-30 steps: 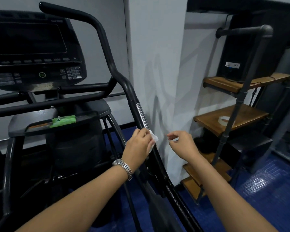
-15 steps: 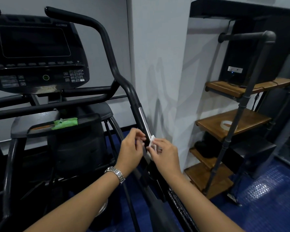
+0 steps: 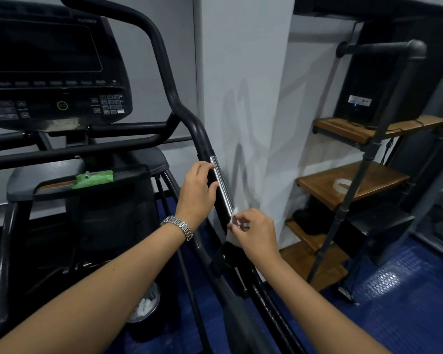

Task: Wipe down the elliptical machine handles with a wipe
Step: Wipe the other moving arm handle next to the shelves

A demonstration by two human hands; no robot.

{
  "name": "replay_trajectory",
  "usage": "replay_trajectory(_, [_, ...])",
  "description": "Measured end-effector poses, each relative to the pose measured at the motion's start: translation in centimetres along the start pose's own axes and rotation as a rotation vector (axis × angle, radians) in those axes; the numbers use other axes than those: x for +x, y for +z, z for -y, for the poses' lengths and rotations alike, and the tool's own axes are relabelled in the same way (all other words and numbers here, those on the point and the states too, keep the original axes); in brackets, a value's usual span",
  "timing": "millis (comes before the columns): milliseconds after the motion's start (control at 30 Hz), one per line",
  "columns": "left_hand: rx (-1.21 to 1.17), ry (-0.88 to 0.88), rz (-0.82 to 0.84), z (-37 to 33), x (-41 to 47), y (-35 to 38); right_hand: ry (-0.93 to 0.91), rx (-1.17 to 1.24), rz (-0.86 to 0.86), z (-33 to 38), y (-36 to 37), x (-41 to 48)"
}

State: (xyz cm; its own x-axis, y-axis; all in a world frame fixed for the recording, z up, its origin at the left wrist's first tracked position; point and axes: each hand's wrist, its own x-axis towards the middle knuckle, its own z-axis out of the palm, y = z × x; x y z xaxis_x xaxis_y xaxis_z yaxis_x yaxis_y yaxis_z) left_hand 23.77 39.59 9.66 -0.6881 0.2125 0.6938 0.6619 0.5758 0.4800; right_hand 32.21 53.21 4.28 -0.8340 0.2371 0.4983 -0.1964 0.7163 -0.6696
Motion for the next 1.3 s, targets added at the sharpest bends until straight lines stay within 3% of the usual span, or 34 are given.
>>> replay_trajectory(267, [0.030, 0.050, 0.012, -0.1, -1.0, 0.6, 0.009, -0.041, 0.040, -0.1, -0.4, -0.9])
replay_trajectory(467, [0.271, 0.274, 0.085, -0.3, -1.9, 0.2, 0.033, -0.090, 0.110, -1.7, -1.4, -2.2])
replay_trajectory(600, [0.460, 0.390, 0.158, -0.6, -0.3, 0.7, -0.130, -0.114, 0.086, -1.2, -0.8, -3.5])
replay_trajectory(733, [0.631, 0.342, 0.258, -1.8, 1.6, 1.7, -0.235, -0.119, 0.161, -3.2, -1.6, -5.1])
replay_trajectory(867, [0.760, 0.283, 0.330, -1.0, 2.3, 2.4, -0.249, -0.074, 0.115, -3.0, -1.2, -3.8])
replay_trajectory(1133, [0.722, 0.309, 0.269, -0.2, 2.1, 3.2, -0.364, -0.118, 0.089, -3.7, -1.3, -4.8])
replay_trajectory(1300, [0.710, 0.307, 0.244, 0.1, 2.0, 3.4, -0.354, -0.138, -0.030, -2.3, 0.4, -3.6])
